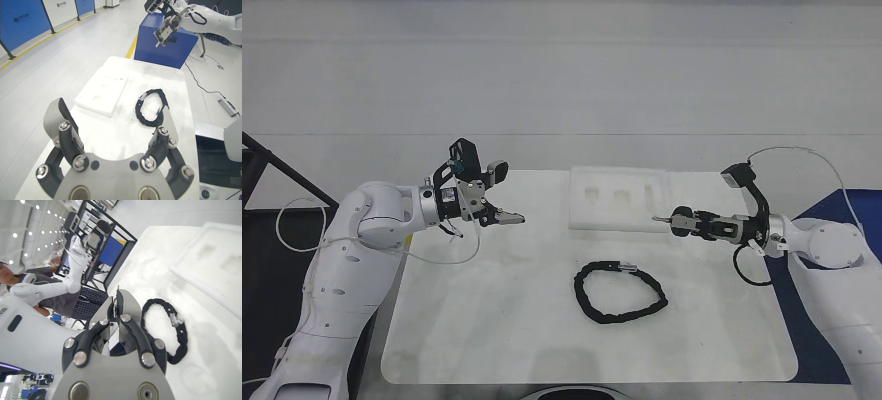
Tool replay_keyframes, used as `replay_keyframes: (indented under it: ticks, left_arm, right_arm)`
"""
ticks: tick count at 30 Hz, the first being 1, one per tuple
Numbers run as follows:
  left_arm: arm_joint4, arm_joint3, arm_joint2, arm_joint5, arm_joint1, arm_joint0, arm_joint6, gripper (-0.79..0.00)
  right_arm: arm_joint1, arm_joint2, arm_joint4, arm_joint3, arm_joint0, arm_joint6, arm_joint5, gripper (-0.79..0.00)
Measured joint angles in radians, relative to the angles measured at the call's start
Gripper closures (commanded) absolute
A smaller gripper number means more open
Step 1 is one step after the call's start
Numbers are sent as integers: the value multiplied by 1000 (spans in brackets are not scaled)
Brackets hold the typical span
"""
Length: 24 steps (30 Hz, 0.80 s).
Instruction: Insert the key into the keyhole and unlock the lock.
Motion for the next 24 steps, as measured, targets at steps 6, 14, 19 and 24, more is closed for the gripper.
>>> replay_keyframes:
  ticks: [6,14,19,24]
  left_arm:
    - [0,0,0,0,0,0,0,-785]
    - [0,0,0,0,0,0,0,-785]
    - [0,0,0,0,0,0,0,-785]
    - [0,0,0,0,0,0,0,-785]
  right_arm:
    - [6,-12,17,6,16,19,19,0]
    - [6,-11,17,6,16,18,18,0]
    - [6,-11,17,6,16,18,18,0]
    - [6,-11,17,6,16,18,18,0]
